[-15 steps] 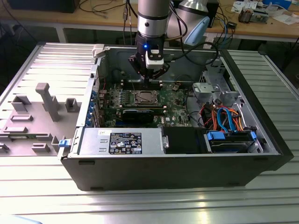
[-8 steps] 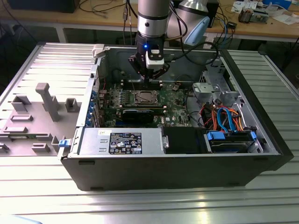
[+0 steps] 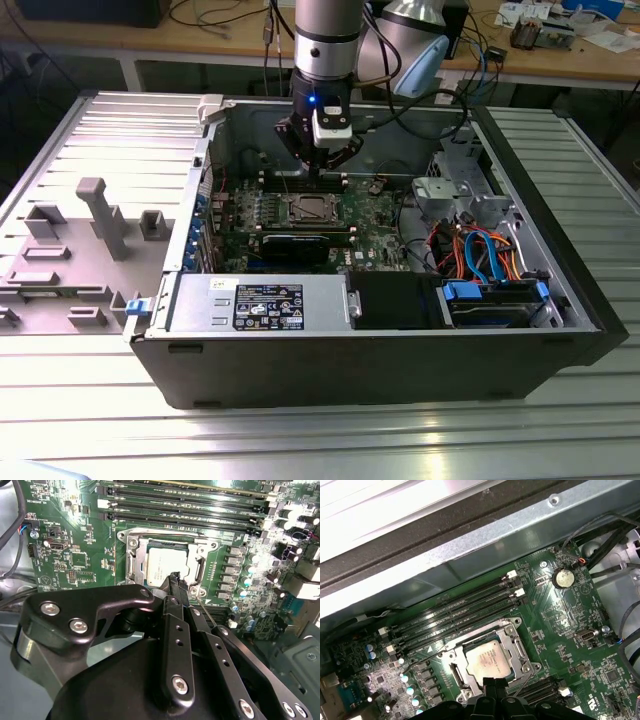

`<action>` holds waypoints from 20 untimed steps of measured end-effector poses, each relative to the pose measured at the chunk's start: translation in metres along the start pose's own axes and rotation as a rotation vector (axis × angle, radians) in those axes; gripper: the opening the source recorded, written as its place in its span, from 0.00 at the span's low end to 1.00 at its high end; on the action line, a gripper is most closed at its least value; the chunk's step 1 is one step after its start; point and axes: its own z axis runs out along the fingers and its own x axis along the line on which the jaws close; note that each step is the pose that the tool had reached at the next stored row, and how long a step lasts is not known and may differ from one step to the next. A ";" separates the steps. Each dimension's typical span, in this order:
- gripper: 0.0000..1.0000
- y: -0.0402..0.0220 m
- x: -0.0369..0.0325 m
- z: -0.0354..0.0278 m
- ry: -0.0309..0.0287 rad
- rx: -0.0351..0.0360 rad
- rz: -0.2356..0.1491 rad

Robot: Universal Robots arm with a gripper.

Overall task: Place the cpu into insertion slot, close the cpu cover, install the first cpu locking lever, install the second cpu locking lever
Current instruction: 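Install the first cpu locking lever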

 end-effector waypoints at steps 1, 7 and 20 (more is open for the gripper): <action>0.11 0.0000 0.0000 0.0000 0.0000 0.0000 -0.001; 0.11 0.0000 0.0000 0.0000 -0.0003 0.0000 -0.009; 0.11 0.0000 0.0000 0.0000 -0.0009 -0.0003 -0.030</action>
